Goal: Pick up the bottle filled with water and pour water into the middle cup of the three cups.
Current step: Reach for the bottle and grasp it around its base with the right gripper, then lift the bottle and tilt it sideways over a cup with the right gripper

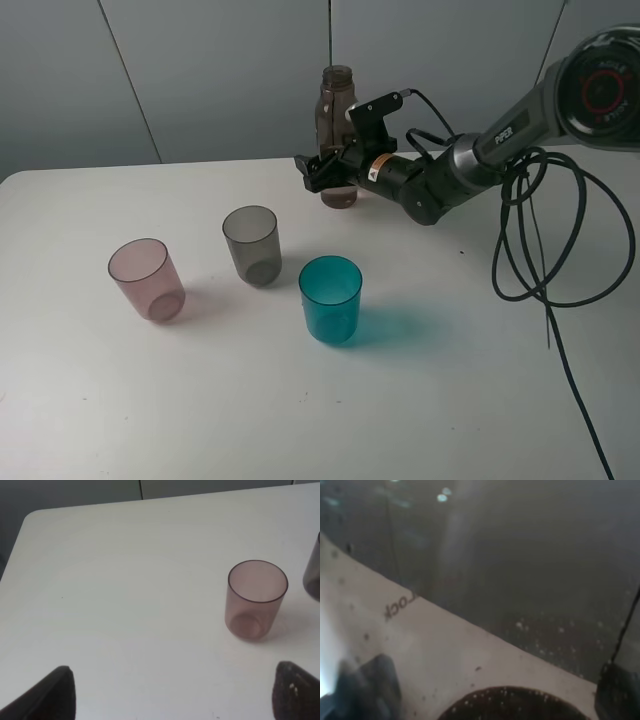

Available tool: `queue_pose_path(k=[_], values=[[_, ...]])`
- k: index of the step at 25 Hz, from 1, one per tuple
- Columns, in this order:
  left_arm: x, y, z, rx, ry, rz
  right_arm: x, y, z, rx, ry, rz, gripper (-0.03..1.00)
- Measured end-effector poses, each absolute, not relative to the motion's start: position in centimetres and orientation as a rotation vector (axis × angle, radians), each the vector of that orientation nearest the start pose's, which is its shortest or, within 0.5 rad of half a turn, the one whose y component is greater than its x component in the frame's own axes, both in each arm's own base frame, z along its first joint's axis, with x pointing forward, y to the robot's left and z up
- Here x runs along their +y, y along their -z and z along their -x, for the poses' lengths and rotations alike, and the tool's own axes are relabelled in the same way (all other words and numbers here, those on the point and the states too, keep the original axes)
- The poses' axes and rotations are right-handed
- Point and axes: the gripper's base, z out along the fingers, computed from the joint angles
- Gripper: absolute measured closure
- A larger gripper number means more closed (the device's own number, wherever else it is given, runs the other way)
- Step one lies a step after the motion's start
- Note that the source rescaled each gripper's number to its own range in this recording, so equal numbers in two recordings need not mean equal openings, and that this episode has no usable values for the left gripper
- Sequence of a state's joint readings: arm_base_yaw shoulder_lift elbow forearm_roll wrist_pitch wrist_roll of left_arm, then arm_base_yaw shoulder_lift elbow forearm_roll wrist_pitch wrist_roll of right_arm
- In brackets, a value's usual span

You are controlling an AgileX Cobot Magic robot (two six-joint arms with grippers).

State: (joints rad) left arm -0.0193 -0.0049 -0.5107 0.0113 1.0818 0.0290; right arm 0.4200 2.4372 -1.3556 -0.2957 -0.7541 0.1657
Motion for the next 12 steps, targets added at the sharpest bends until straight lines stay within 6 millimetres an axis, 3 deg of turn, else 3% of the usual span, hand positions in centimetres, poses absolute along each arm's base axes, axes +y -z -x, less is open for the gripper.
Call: queue_pose_path(k=[6, 8, 9, 10, 11, 12], values=[[0.11, -27.85, 0.78, 2.049, -0.020, -0.049, 21.23, -5.54, -43.30, 1.761, -0.440, 0.568, 0.12], [0.11, -27.85, 0.78, 2.049, -0.020, -0.049, 21.23, -5.54, -43.30, 1.761, -0.440, 0.568, 0.19], [0.11, -27.85, 0.78, 2.049, -0.020, -0.049, 21.23, -5.54, -43.30, 1.760, -0.439, 0.569, 0.31], [0.11, -27.85, 0.78, 2.049, -0.020, -0.049, 21.24, -5.54, -43.29, 1.760, -0.439, 0.571, 0.52], [0.11, -27.85, 0.78, 2.049, -0.020, -0.049, 21.24, -5.54, -43.29, 1.759, -0.438, 0.573, 0.85], [0.11, -27.85, 0.78, 2.049, -0.020, -0.049, 21.24, -5.54, -43.29, 1.760, -0.439, 0.572, 0.96]])
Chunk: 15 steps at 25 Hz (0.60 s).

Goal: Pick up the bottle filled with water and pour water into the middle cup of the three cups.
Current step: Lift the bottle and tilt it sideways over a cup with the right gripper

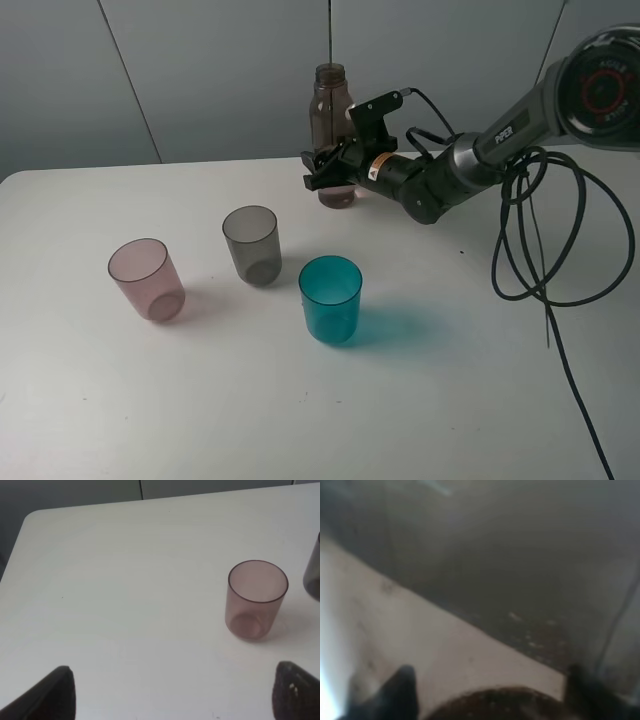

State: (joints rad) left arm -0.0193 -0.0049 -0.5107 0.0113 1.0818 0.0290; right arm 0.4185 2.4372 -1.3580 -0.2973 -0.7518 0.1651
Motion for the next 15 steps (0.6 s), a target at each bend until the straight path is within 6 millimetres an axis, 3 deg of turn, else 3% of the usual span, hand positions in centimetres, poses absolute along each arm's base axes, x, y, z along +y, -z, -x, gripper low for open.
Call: queue_pose_path(k=[10, 15], values=[[0.1, -27.8, 0.8, 2.049, -0.021, -0.051, 21.3, -5.5, -43.3, 1.762, -0.445, 0.577, 0.97], [0.1, -27.8, 0.8, 2.049, -0.022, -0.053, 21.5, -6.7, -43.1, 1.751, -0.433, 0.645, 0.97]])
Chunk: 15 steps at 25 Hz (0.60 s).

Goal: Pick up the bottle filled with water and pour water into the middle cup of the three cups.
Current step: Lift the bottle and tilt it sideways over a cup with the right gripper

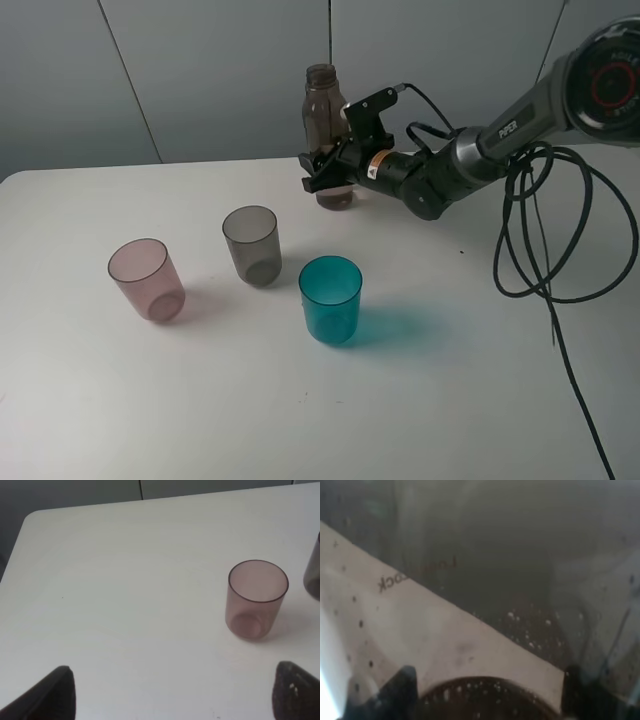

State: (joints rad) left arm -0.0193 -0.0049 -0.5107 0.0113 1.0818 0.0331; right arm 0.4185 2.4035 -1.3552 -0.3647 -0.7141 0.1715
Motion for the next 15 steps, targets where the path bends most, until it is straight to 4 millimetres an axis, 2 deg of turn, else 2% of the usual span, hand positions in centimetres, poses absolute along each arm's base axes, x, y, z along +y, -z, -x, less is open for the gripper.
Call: queue_pose_path(k=[5, 9, 15], values=[[0.1, -27.8, 0.8, 2.049, -0.022, -0.053, 21.4, -9.4, -42.9, 1.675, -0.342, 0.739, 0.97], [0.1, -27.8, 0.8, 2.049, -0.022, -0.053, 20.9, -11.4, -41.9, 1.627, -0.250, 0.784, 0.97], [0.1, -27.8, 0.8, 2.049, -0.022, -0.053, 20.0, -12.3, -39.7, 1.671, -0.234, 0.747, 0.97]])
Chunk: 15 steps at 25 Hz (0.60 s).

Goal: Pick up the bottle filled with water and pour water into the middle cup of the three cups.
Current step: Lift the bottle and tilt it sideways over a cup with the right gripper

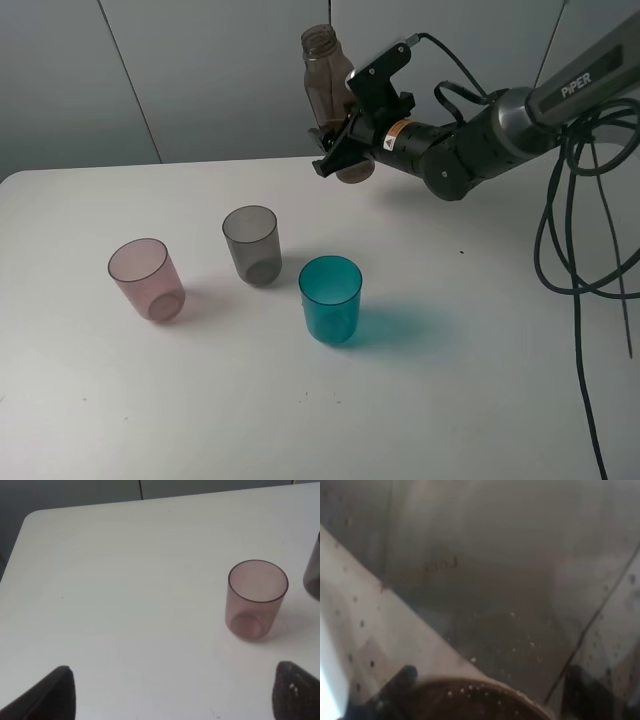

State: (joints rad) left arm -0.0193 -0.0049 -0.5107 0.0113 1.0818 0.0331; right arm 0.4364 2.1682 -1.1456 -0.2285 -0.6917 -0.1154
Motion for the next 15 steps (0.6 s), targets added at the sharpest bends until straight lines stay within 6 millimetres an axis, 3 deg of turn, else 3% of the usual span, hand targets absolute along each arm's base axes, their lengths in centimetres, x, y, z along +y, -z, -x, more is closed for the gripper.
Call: queue_pose_path(k=[11, 15], values=[[0.1, -27.8, 0.8, 2.049, -0.022, -0.053, 17.4, -12.1, -36.1, 1.761, -0.174, 0.682, 0.97], [0.1, -27.8, 0.8, 2.049, -0.022, -0.053, 18.3, -12.4, -35.7, 1.737, -0.077, 0.716, 0.97]])
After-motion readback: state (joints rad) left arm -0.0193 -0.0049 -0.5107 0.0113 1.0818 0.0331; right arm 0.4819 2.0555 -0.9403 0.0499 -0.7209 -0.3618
